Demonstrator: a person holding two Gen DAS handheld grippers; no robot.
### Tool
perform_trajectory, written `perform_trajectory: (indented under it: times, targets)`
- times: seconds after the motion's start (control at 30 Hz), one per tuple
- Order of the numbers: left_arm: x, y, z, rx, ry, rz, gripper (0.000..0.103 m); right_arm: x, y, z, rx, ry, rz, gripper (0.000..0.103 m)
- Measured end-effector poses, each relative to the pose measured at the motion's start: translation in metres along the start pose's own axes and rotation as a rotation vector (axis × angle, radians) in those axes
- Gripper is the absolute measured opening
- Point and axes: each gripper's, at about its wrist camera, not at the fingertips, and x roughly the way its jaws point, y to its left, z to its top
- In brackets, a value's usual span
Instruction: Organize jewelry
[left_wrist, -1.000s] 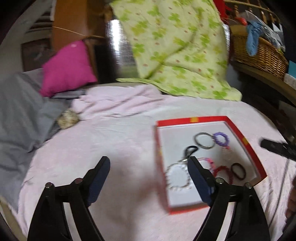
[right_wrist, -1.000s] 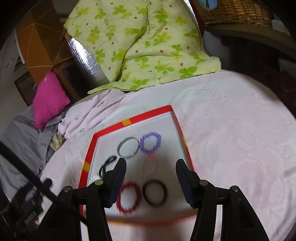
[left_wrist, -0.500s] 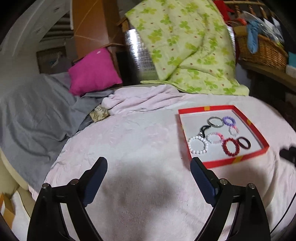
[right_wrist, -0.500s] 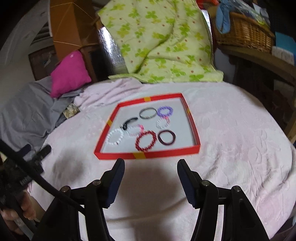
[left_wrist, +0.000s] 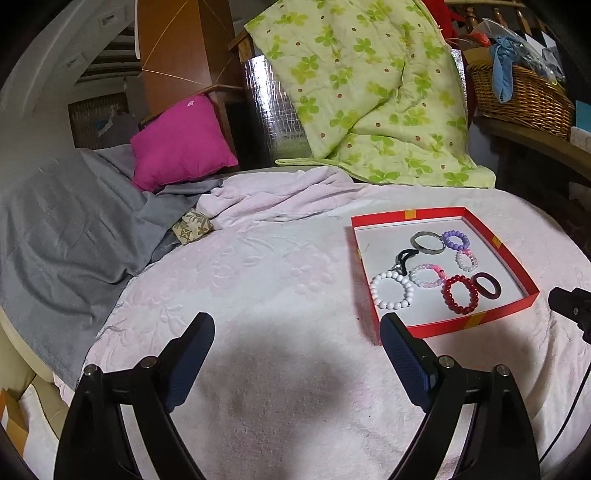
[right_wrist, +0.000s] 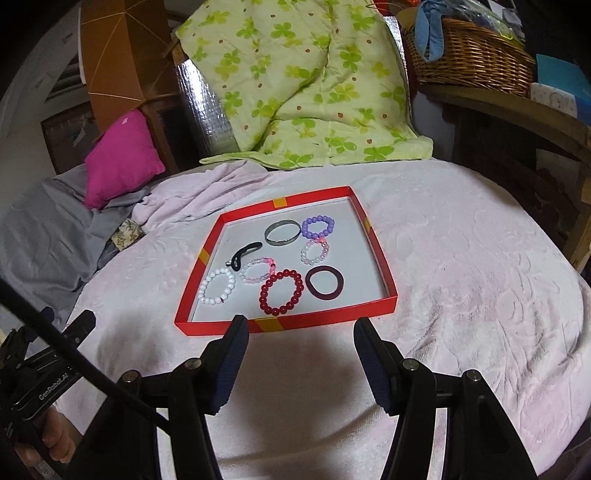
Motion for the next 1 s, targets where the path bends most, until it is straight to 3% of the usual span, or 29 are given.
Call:
perform_trajectory:
  times: [1.0]
  targets:
    - [0.002,-0.001,0.001,-0.009,-0.004,-0.046,0.091,-0.001,-0.005,-0.002,-0.009,-0.004,-0.029,0.065]
